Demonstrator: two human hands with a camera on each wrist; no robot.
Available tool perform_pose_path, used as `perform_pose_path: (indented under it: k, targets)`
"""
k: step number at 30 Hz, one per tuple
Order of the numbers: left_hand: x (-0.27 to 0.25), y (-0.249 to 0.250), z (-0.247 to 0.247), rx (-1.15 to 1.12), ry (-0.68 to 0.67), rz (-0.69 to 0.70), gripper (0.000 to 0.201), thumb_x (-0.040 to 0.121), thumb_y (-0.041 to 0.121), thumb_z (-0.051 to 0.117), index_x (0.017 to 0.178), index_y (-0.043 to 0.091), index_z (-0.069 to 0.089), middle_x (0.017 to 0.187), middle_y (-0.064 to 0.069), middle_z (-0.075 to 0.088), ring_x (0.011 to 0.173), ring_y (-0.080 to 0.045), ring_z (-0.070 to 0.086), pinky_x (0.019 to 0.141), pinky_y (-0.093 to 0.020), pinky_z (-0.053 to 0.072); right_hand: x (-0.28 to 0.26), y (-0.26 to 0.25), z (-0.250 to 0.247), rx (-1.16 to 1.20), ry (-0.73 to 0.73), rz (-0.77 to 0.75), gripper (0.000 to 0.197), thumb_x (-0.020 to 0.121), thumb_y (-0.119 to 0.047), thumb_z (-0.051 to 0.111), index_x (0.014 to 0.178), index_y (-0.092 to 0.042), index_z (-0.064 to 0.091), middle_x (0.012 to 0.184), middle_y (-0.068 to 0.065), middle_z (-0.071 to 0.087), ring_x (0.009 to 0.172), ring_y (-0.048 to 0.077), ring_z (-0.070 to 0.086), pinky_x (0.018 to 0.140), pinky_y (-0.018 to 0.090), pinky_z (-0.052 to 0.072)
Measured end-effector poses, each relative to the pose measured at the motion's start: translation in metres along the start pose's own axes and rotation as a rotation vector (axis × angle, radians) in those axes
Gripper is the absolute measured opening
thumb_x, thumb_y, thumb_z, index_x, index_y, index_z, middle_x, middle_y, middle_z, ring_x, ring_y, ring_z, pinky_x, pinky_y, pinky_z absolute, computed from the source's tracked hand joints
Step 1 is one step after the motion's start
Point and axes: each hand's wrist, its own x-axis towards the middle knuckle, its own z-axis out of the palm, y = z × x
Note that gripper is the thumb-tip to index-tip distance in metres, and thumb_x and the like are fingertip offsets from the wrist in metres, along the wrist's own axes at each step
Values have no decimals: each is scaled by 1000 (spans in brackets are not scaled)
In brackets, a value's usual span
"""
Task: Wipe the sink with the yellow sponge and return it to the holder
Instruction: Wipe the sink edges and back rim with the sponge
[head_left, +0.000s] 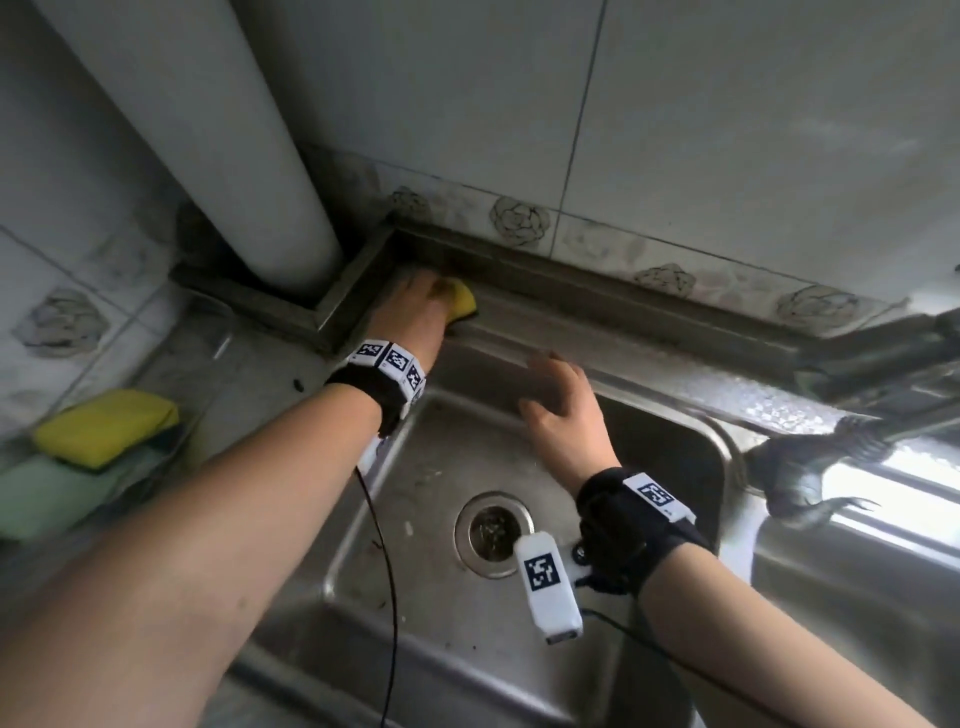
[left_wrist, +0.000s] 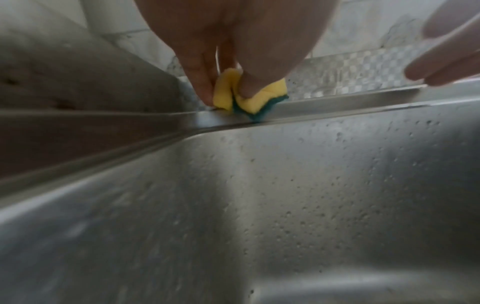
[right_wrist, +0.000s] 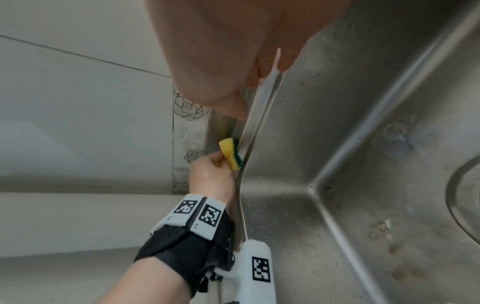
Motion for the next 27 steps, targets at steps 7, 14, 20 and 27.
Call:
perform_pose_path:
  k: [7, 14, 20, 27]
  targets:
    - [-43, 90, 3, -188, 20, 122, 32, 86, 36, 55, 80, 10, 72, 93, -18, 60, 74, -34, 61, 61, -32, 51, -41, 37, -30, -18, 92, 33, 41, 81, -7, 60, 117, -26, 57, 132, -2, 53, 125, 11, 48, 109, 32, 38]
    - [-56, 176, 28, -216, -187, 334, 23, 93, 11, 46, 103, 8, 66, 114, -16, 58, 95, -32, 58, 71, -32, 42, -42, 48, -60, 108, 77, 146, 51, 79, -6, 65, 127, -15, 47, 124, 8, 59, 115, 15, 58, 99, 29, 46]
    - [-42, 38, -13, 101, -157, 98, 21, 91, 19, 49, 107, 13, 60, 119, -14, 57, 105, -32, 56, 77, -34, 44, -45, 31, -24, 9, -55, 171, 59, 84, -24, 65, 137, -26, 41, 141, -5, 46, 130, 12, 43, 110, 40, 39]
    - [-43, -12, -56, 268, -306, -86, 40, 93, 21, 50, 128, 2, 53, 131, -19, 51, 122, -38, 47, 99, -40, 41, -61, 7, 23, 49, -147, 166, 51, 84, -18, 65, 133, -18, 46, 135, -2, 52, 123, 12, 48, 99, 25, 38]
